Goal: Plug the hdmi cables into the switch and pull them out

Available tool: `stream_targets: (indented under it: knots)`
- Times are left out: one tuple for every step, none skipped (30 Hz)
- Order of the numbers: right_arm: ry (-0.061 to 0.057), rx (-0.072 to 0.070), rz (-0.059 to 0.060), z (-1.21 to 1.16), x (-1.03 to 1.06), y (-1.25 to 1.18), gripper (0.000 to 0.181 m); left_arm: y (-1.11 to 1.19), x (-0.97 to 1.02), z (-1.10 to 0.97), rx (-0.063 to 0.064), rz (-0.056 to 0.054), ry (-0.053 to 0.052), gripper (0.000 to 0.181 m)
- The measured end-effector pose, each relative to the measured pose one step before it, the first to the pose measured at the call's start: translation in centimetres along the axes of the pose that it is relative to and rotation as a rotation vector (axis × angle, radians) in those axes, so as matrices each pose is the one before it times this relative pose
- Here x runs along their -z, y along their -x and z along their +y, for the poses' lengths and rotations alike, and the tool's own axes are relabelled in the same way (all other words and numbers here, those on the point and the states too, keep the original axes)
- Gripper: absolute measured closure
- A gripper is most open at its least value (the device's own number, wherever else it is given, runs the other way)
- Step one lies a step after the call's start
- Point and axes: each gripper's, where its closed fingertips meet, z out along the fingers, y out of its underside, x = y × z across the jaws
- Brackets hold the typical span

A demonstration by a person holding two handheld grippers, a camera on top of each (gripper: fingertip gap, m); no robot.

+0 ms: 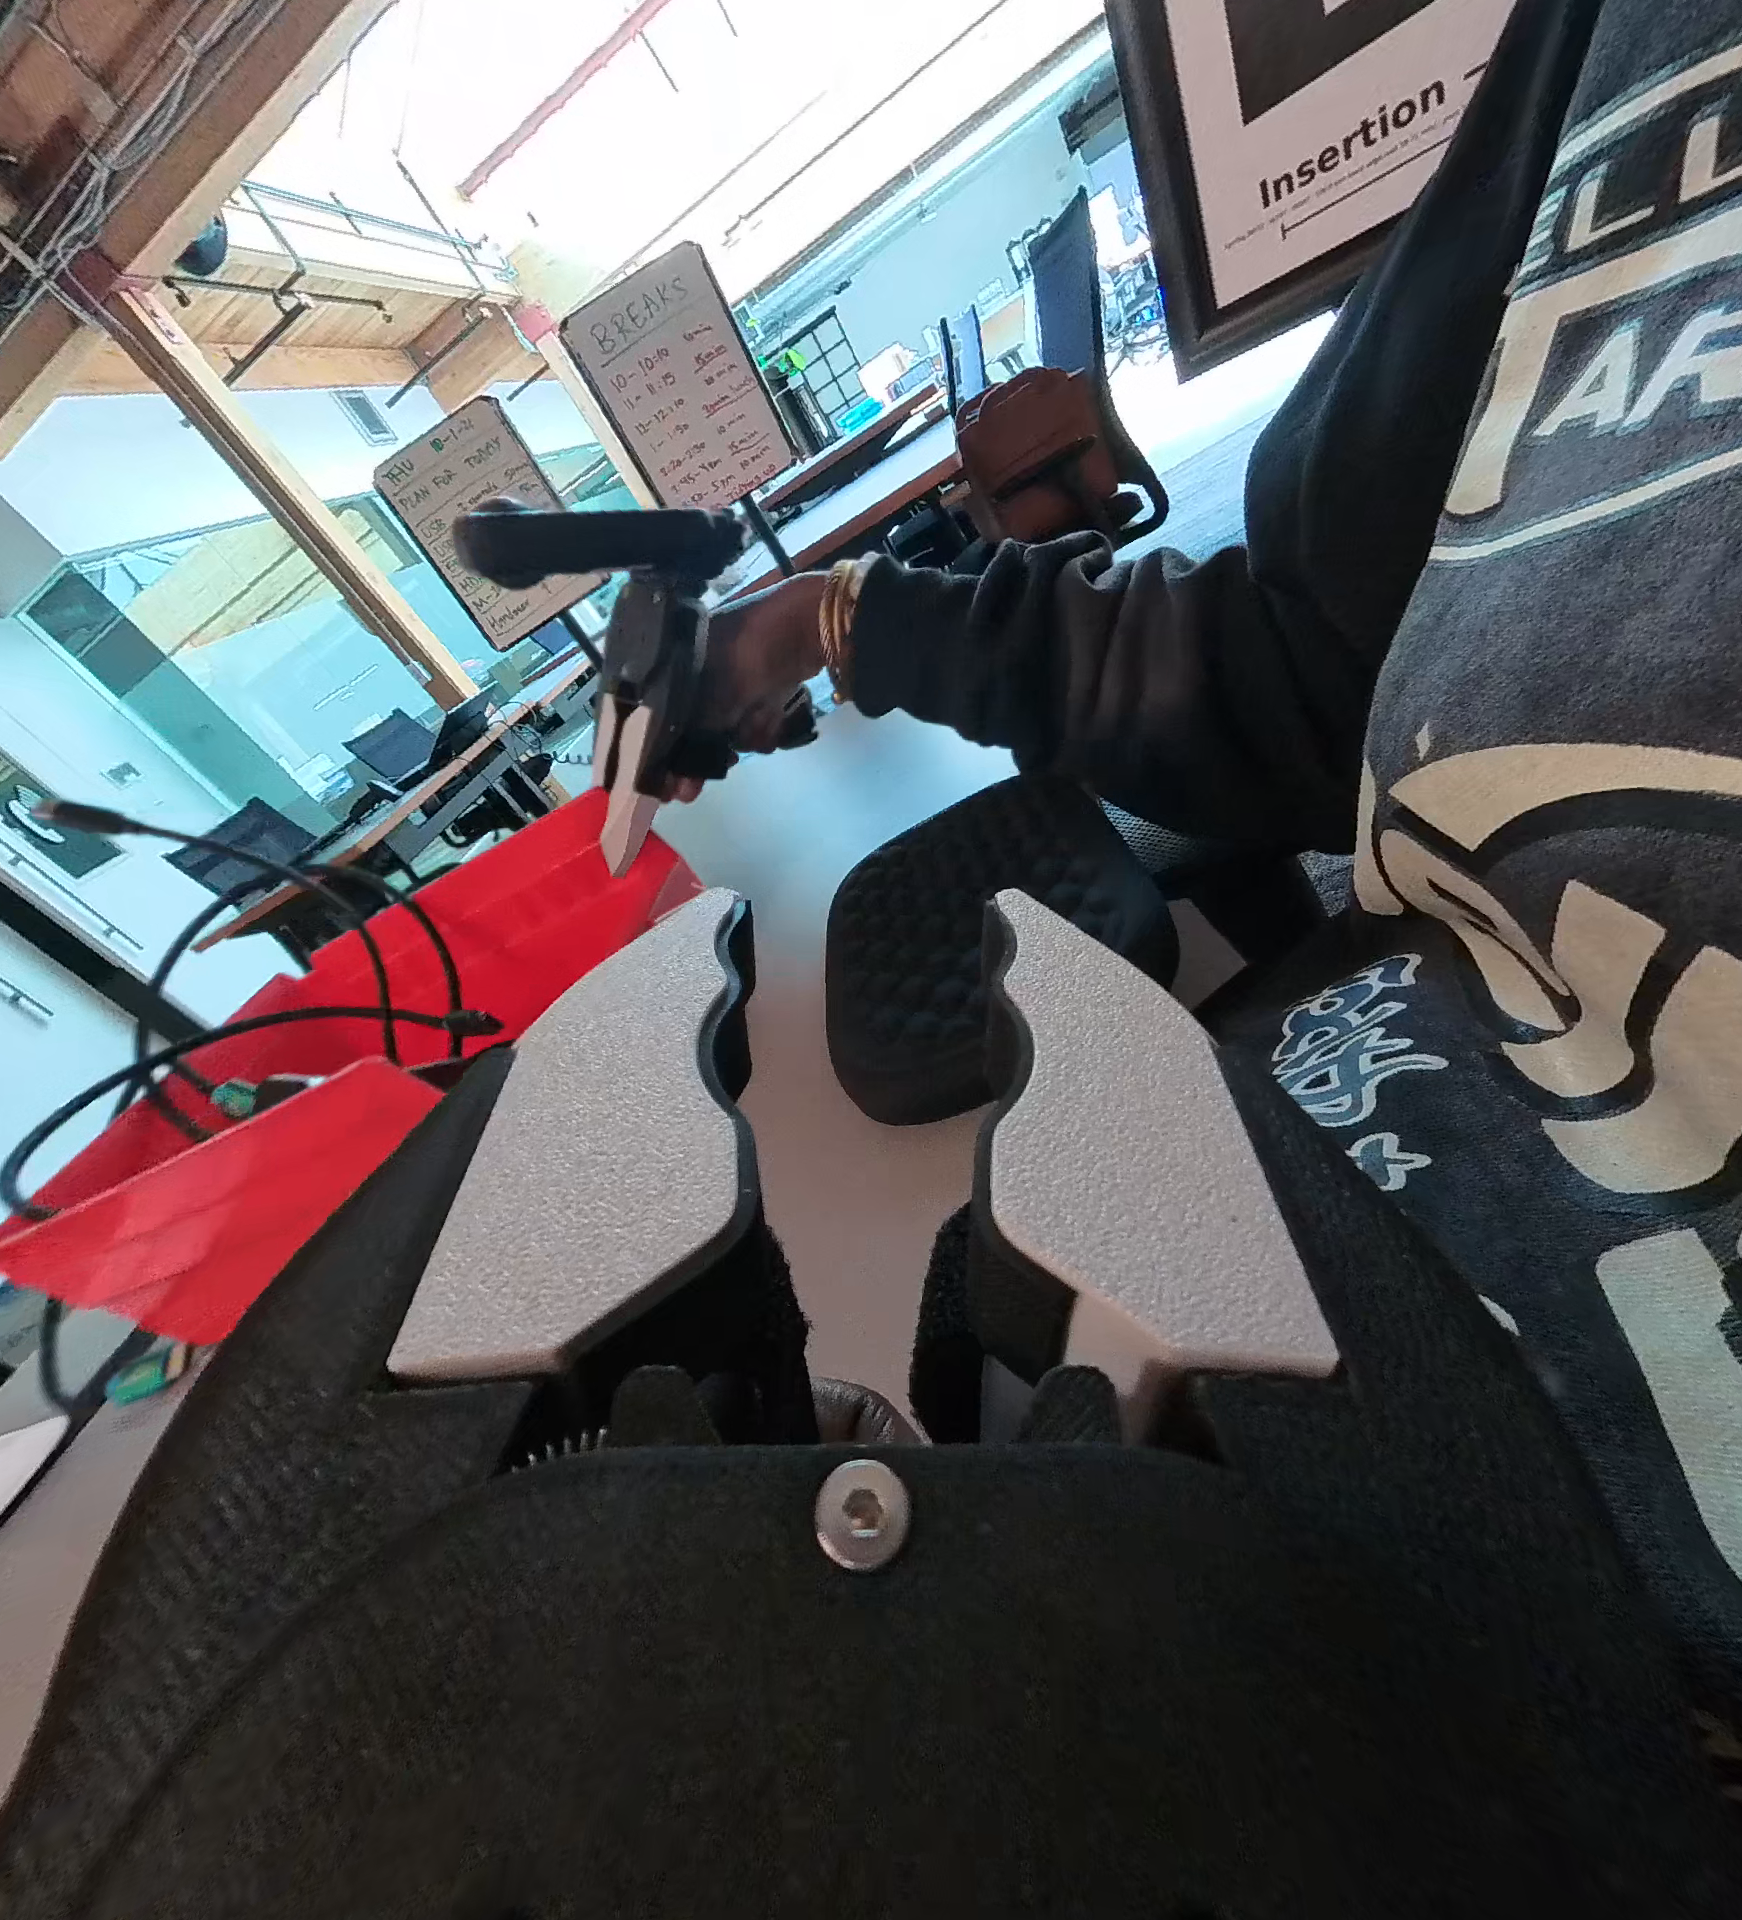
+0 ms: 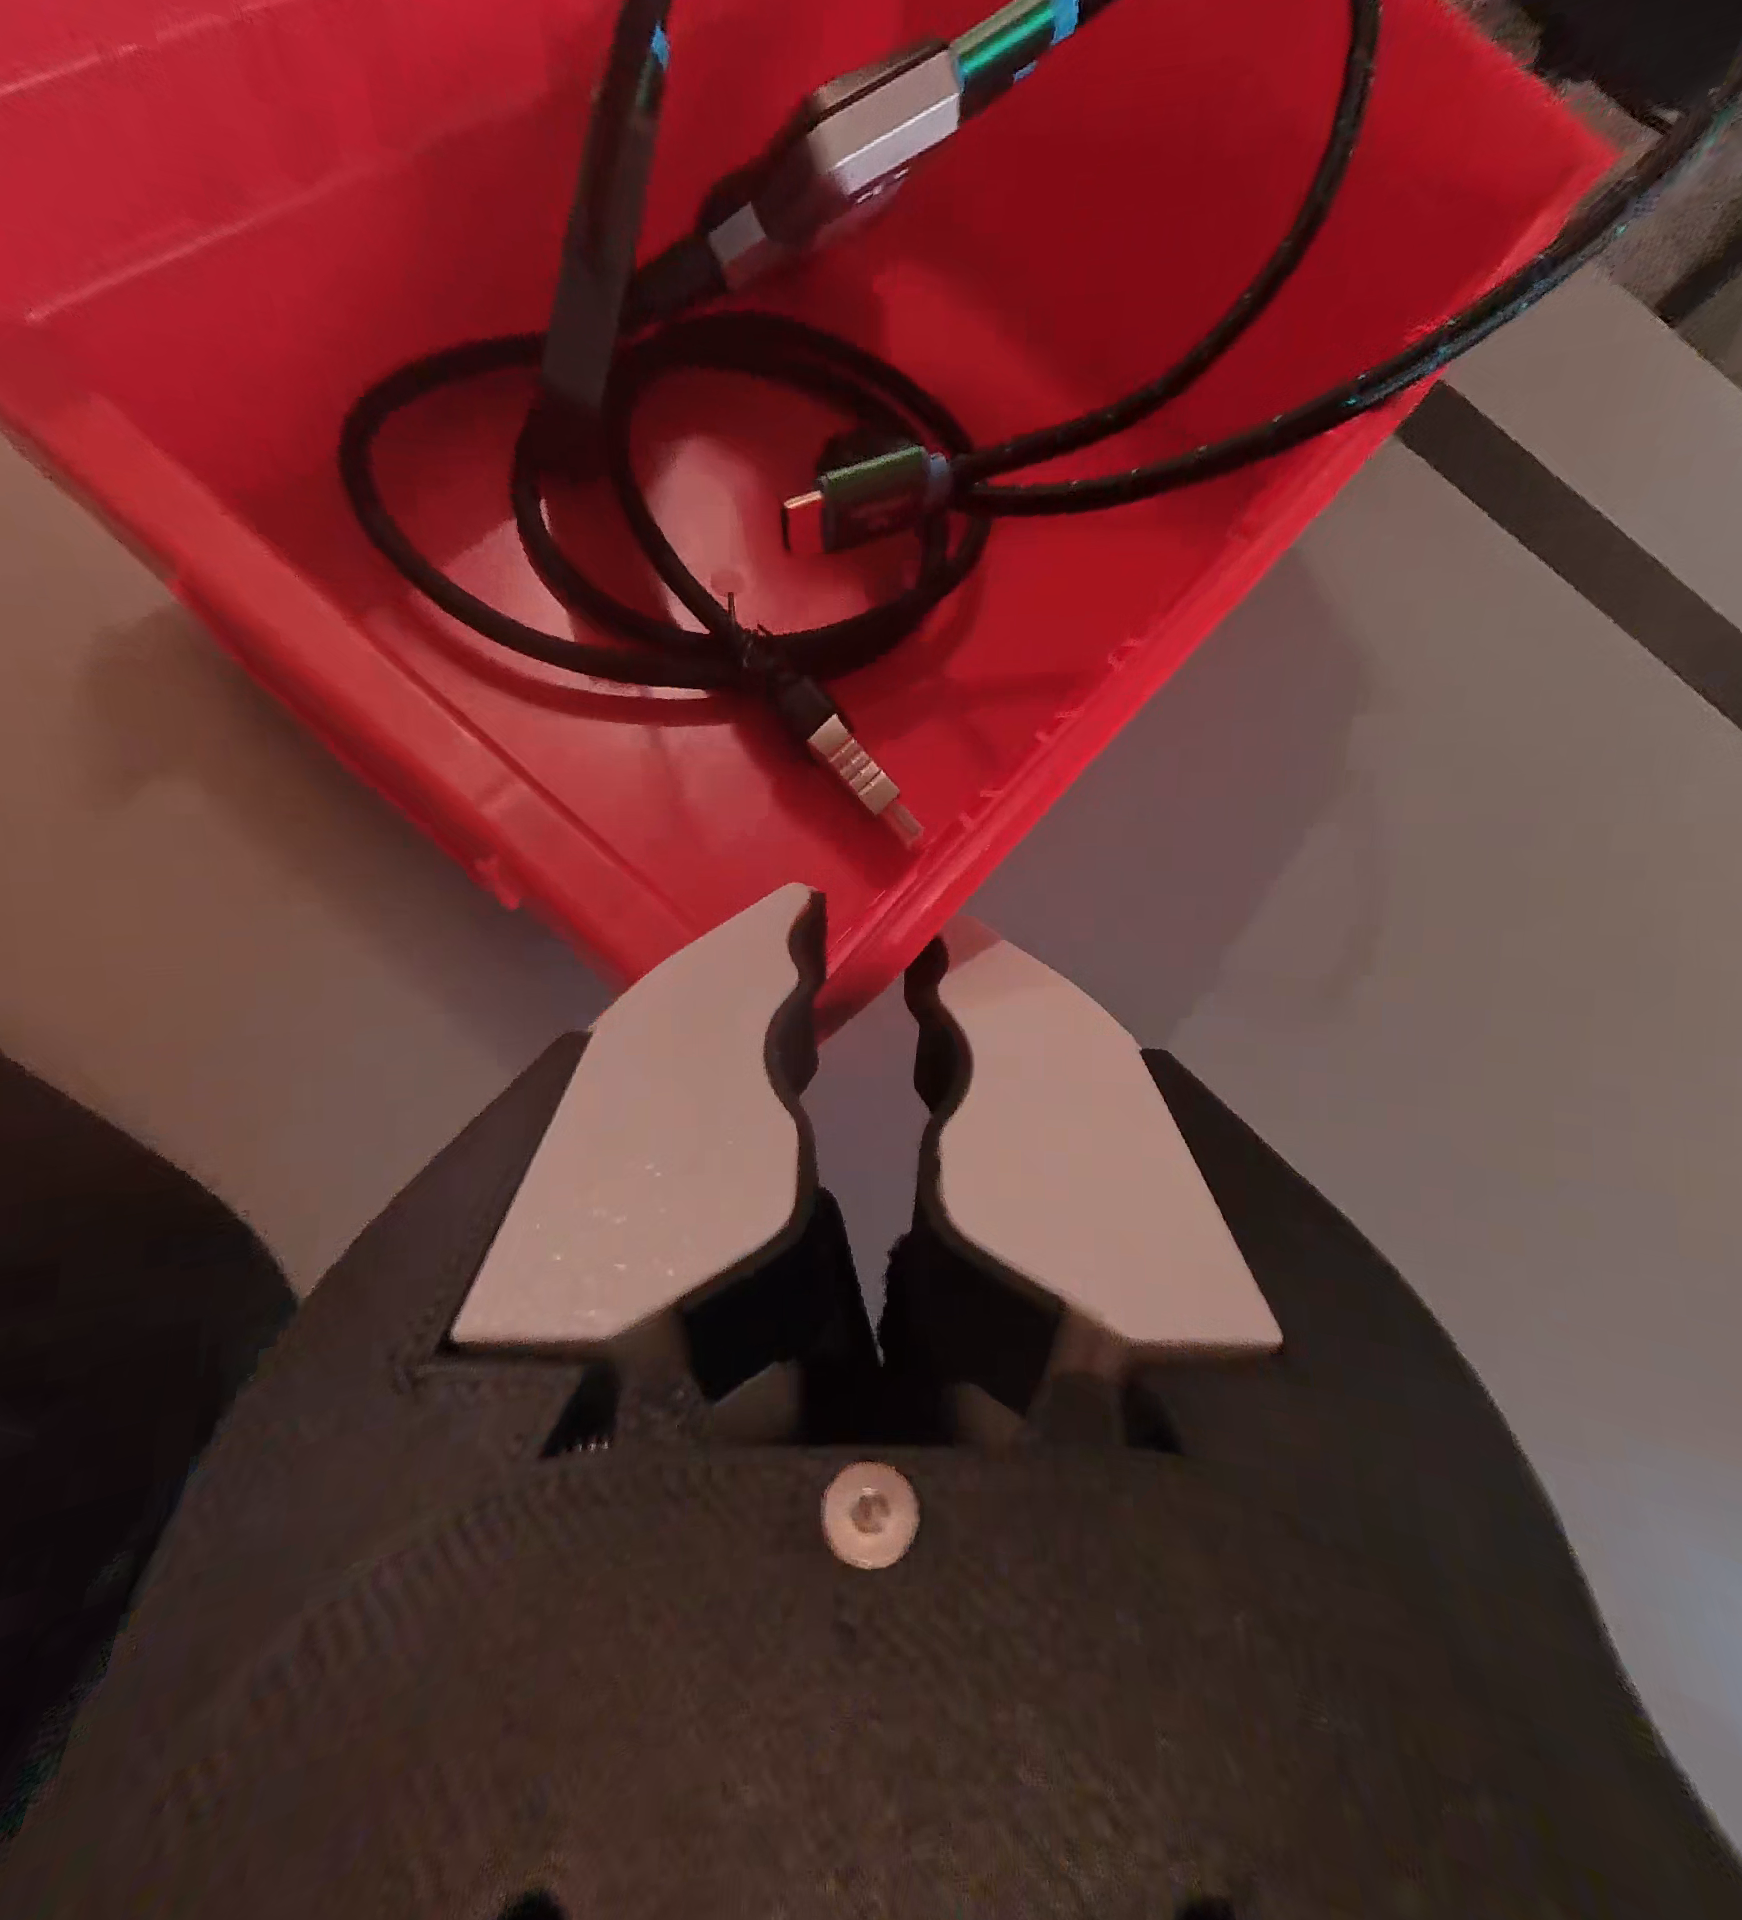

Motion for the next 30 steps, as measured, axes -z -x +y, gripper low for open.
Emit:
stream_targets:
  knots:
    - [0.0062, 0.0261, -0.0187, -0.604, -0.383, 0.996, 0.166, -0.002, -0.01, 0.008, -0.0001, 0.0004, 0.0005, 0.14]
    - [0.0067, 0.0234, -0.0181, -0.664, -0.393, 1.018, 0.165, -0.002, 0.002, 0.003, -0.0001, 0.0002, 0.0002, 0.14]
    - [0.0087, 0.0198, -0.0159, -0.685, -0.44, 1.0, 0.165, -0.004, 0.003, -0.007, -0.0004, 0.0, -0.0002, 0.14]
    - [0.0071, 0.016, -0.0112, -0.742, -0.468, 0.958, 0.165, -0.005, 0.004, -0.006, -0.0002, 0.0, -0.0001, 0.14]
    - [0.0068, 0.0081, -0.0094, -0.799, -0.477, 0.985, 0.164, -0.011, 0.004, -0.006, -0.0003, 0.0004, -0.0002, 0.14]
    - [0.0036, 0.0091, -0.0124, -0.864, -0.497, 1.057, 0.164, -0.022, -0.007, -0.004, -0.0005, 0.0007, -0.0005, 0.14]
    - [-0.0047, 0.0144, -0.0136, -0.937, -0.543, 1.128, 0.164, -0.006, 0.01, -0.009, -0.0003, 0.0004, -0.0006, 0.14]
    - [-0.0086, 0.017, -0.0119, -0.937, -0.588, 1.099, 0.163, 0.007, -0.008, -0.001, 0.0002, -0.0001, -0.0004, 0.14]
    - [-0.0112, 0.0146, -0.0072, -0.934, -0.587, 1.0, 0.163, 0.023, -0.006, 0.017, 0.0011, -0.0003, 0.0001, 0.14]
    - [-0.0085, 0.0062, -0.0024, -0.855, -0.552, 0.878, 0.163, 0.037, -0.019, 0.024, 0.0019, -0.0006, 0.0009, 0.14]
    - [-0.008, -0.0019, 0.0025, -0.788, -0.506, 0.746, 0.164, 0.05, -0.014, 0.045, 0.003, -0.0008, 0.0008, 0.14]
    - [-0.0098, -0.0091, 0.0043, -0.726, -0.497, 0.696, 0.164, 0.031, -0.023, 0.028, 0.0034, 0.0004, -0.0005, 0.14]
    - [-0.0105, -0.0054, 0.0013, -0.732, -0.518, 0.7, 0.164, -0.021, -0.023, -0.001, 0.002, 0.0023, -0.001, 0.14]
    - [-0.0105, 0.0129, -0.0052, -0.719, -0.498, 0.756, 0.164, -0.034, -0.023, -0.017, -0.0011, 0.0025, -0.0009, 0.14]
    - [-0.0063, 0.0209, -0.009, -0.698, -0.494, 0.742, 0.164, -0.016, -0.01, -0.011, -0.0025, 0.0004, -0.0005, 0.14]
    - [0.0012, 0.0174, -0.006, -0.688, -0.5, 0.679, 0.164, -0.008, -0.003, -0.012, -0.002, -0.0011, -0.0002, 0.14]
    - [0.0059, 0.0121, 0.0008, -0.678, -0.527, 0.574, 0.164, 0.006, 0.011, -0.011, -0.0009, -0.0012, -0.0011, 0.14]
    - [0.0044, 0.017, 0.0018, -0.729, -0.552, 0.595, 0.164, 0.02, 0.008, -0.019, 0.0006, -0.0008, -0.0012, 0.14]
    - [0.0025, 0.0271, 0.0005, -0.764, -0.551, 0.61, 0.163, 0.019, 0.014, -0.009, 0.0015, -0.0003, -0.001, 0.14]
    - [0.0018, 0.0304, -0.0013, -0.774, -0.536, 0.575, 0.163, -0.005, 0.013, -0.015, 0.0004, 0.0003, -0.0013, 0.14]
    - [0.0049, 0.0206, -0.0003, -0.752, -0.549, 0.49, 0.162, -0.006, 0.021, -0.029, -0.001, -0.0001, -0.0016, 0.14]
    - [0.0044, 0.0146, -0.0009, -0.723, -0.53, 0.399, 0.162, -0.013, 0.013, -0.021, -0.0013, -0.0001, -0.0015, 0.14]
    - [0.0008, 0.0122, -0.0054, -0.72, -0.503, 0.417, 0.162, -0.018, 0.021, -0.029, -0.0013, 0.0001, -0.0012, 0.14]
    - [0.0006, 0.0103, -0.0111, -0.682, -0.456, 0.444, 0.162, -0.027, 0.019, -0.024, -0.0013, 0.0004, -0.0014, 0.14]
    - [0.0002, 0.0083, -0.006, -0.648, -0.453, 0.344, 0.161, -0.025, 0.017, -0.036, -0.0012, 0.0006, -0.0017, 0.14]
    - [-0.0025, 0.0085, -0.0031, -0.646, -0.459, 0.281, 0.161, -0.027, 0.008, -0.026, -0.0009, 0.0008, -0.001, 0.14]
    - [-0.0032, 0.0053, -0.0016, -0.601, -0.469, 0.227, 0.161, -0.026, 0.0, -0.015, -0.0006, 0.0008, -0.0003, 0.14]
    - [-0.0048, 0.0025, -0.004, -0.605, -0.474, 0.201, 0.161, -0.007, 0.001, 0.01, -0.0005, 0.0004, 0.0001, 0.14]
    - [-0.0045, 0.0025, -0.0032, -0.562, -0.458, 0.149, 0.16, -0.023, -0.004, 0.0, -0.0009, 0.0, 0.0004, 0.14]
    - [0.0025, 0.0033, 0.0075, -0.408, -0.462, -0.097, 0.16, -0.003, -0.002, -0.005, -0.0011, -0.0001, 0.0002, 0.14]
